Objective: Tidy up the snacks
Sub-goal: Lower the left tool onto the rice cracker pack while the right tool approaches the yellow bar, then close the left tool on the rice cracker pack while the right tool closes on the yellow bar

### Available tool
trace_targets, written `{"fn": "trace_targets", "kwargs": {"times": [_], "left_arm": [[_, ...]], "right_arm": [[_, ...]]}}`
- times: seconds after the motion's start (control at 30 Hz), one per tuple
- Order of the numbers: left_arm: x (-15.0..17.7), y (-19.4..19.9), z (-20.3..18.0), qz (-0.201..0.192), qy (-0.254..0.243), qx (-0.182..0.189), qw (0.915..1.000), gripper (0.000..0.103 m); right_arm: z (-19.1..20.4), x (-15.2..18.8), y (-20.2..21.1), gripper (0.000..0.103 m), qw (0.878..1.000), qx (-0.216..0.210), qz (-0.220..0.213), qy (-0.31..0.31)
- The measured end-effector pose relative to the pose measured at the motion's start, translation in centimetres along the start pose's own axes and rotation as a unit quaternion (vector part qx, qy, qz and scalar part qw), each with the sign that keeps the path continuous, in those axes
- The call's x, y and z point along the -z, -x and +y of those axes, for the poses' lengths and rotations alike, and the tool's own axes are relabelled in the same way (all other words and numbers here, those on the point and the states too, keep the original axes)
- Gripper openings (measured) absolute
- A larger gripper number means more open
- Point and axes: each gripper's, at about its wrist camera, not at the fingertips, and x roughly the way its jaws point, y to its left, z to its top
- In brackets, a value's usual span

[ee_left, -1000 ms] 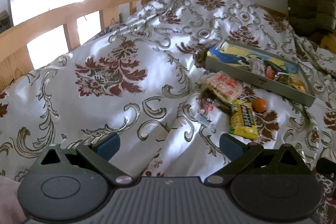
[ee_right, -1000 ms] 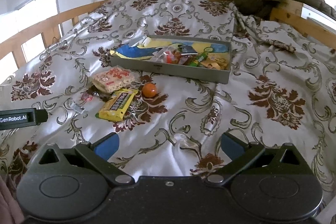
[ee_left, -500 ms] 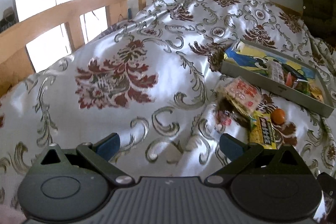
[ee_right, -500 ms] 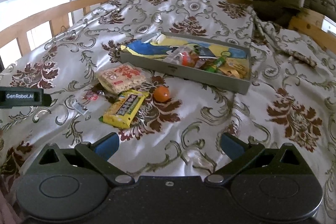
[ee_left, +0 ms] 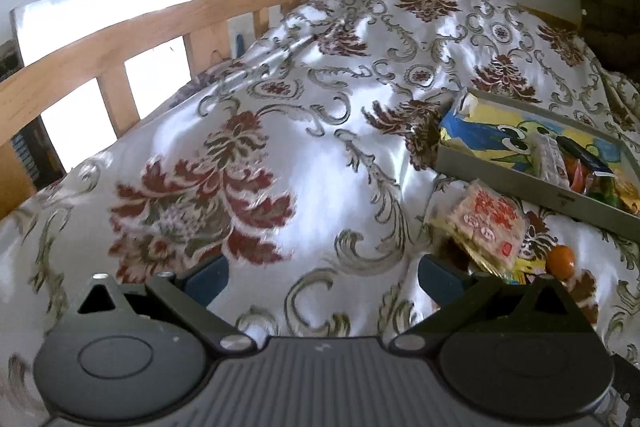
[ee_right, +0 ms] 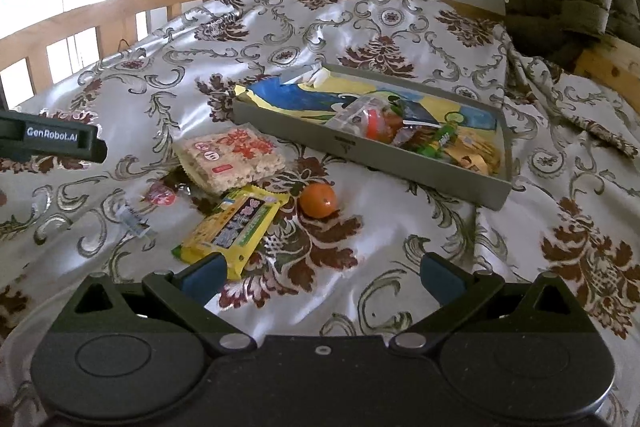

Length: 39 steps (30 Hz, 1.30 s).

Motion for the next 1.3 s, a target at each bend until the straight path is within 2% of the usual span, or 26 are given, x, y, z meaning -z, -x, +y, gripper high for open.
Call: {"fn": "trace_targets", "kwargs": {"times": [0.17,0.33,0.5,0.7,0.87,1.0,1.13,1.3], "left_arm": [[-1.0,-2.1,-0.5,-0.014,-0.030,0.035,0.9988,0.103],[-2.0,-3.8,-1.2,-0.035,-0.049,0.099,0.9933,0.103],[-2.5,-5.3,-2.4,-0.058,-0.085,0.150,0.9833,0.103],[-2.8,-7.4,-3.6,-0.042,-0.104,0.224,0.9681,0.103],[-3.4,-8.3,-5.6,-0.036,-0.139,0.265,0.9535,0.103],[-3.8,-9.3,-7.0,-0.025,-0.163,0.276,0.9468,0.103],[-3.6,-10.2,-7.3,-0.008,-0.173,0.277,0.9451,0.103],[-3.0,-10.3,-7.6,-0.012,-0.192,0.257,0.9470,0.103]], "right_arm": [[0.0,-0.2,-2.1,0.102,1.000,0.007,0.005,0.001],[0.2,-0.8,-3.5,0.102,1.000,-0.017,0.010,-0.021],[1.6,-0.8,-4.7,0.102,0.999,-0.041,0.016,-0.018],[3.1,-0.8,-5.9,0.102,0.998,-0.057,0.022,-0.006],[3.6,-1.4,-7.2,0.102,0.997,-0.067,0.027,-0.018],[3.7,-1.4,-8.2,0.102,0.997,-0.070,0.036,-0.027],[3.6,-1.3,-8.9,0.101,0.995,-0.073,0.046,-0.042],[3.3,-1.4,-9.2,0.096,0.993,-0.070,0.057,-0.072]]}}
